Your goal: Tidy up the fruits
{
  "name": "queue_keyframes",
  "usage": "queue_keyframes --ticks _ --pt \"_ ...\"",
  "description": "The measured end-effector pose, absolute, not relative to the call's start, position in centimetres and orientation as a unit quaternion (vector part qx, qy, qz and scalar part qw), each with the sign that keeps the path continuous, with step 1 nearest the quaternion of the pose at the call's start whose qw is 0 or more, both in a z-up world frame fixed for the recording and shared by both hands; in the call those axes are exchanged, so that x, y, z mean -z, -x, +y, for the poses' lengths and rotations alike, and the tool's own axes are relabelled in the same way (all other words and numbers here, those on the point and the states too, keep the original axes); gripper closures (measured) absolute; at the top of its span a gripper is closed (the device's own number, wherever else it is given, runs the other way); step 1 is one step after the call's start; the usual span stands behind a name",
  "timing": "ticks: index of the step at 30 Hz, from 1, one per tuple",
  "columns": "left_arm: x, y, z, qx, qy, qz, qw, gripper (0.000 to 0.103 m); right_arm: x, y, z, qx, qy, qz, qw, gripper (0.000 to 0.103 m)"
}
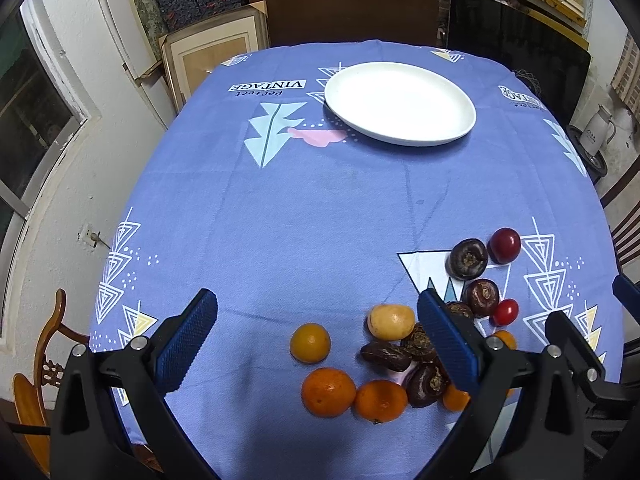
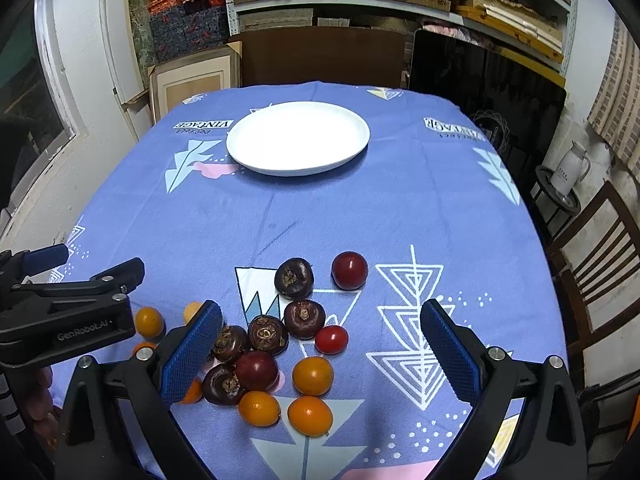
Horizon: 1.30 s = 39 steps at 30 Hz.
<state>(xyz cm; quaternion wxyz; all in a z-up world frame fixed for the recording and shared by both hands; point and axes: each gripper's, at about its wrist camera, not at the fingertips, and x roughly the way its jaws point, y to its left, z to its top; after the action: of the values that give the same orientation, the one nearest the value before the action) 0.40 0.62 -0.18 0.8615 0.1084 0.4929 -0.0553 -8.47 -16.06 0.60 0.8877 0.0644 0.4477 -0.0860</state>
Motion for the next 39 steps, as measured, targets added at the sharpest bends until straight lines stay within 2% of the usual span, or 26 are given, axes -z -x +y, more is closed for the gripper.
queue_keyframes --ticks 11,39 --pt "1.2 -1.3 0.6 0.040 -0.125 0.514 0.848 0.005 1.1 8.3 -16.5 0.080 -0.101 0.476 0.870 0.003" --pt "0.8 -1.5 0.2 0.070 -0.130 0.502 0.852 0.005 -0.1 9.7 -15.9 0.107 -0.095 0.455 0.879 0.003"
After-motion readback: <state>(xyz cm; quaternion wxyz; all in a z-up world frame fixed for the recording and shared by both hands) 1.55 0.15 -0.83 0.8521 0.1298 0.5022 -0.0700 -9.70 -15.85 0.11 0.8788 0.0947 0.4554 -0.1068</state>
